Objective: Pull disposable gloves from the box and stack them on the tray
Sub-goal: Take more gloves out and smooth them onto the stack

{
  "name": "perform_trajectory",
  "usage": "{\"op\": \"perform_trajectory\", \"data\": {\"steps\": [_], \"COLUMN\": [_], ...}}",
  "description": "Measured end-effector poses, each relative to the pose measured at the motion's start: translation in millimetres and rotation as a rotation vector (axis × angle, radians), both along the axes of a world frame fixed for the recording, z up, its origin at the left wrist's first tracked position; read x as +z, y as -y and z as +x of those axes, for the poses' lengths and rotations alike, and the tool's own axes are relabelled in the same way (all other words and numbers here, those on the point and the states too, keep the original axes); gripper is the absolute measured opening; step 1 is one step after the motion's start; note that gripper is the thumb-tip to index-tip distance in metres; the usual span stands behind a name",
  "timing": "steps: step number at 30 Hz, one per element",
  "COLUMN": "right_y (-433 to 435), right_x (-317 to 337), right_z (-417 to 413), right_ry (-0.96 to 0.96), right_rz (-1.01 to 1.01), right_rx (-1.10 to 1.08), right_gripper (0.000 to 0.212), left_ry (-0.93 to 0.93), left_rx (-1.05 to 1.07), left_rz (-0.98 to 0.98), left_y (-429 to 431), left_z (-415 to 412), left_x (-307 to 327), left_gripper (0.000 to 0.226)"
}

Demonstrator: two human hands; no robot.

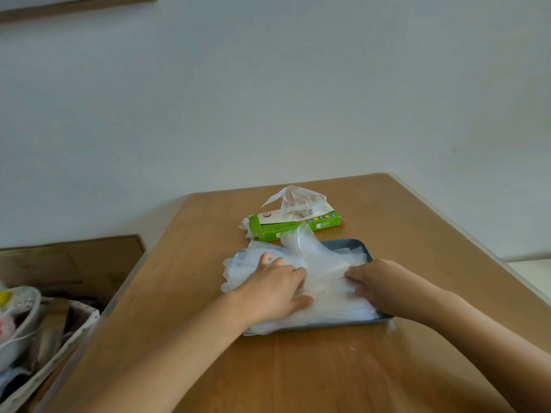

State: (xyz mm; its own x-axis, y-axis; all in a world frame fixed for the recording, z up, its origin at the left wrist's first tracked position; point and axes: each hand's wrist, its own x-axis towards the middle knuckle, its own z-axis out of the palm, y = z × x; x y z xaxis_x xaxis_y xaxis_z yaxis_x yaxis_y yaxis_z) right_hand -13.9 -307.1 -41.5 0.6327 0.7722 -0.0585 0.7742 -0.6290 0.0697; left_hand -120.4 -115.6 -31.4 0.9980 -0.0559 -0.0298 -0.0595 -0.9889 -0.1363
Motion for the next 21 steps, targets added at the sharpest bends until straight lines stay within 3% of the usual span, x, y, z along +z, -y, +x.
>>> {"op": "perform_trajectory", "data": {"steps": [8,12,16,18,21], "right_y": [-1,1,-1,0,-1], "right_x": [-6,0,1,1,0], "right_z": [0,-4,-8,-7,-8], "right_ry": [0.032,0.013,0.061,0.048,-0.004], "right_rz": [0.077,0.079,0.043,0.057,0.085], "right_rx": [0.017,0.042,0.051,0.035,0.009], "right_gripper": [0.031,0.030,0.033,0.032,0.030], "left_ry": [-0.060,0.131,0.511,0.471,0.191], "left_rx": [0.243,0.314,0.152,0.077,0.127], "left_rz": [0.079,0.111,-0.245,-0.448,-0.607], "left_y": [-40,-29,-5,17,53], "left_z": [-46,-53,-40,-29,-12], "left_x": [18,28,13,4,-14], "left_gripper": [0.064,0.054,0.031,0.023,0.045]}}
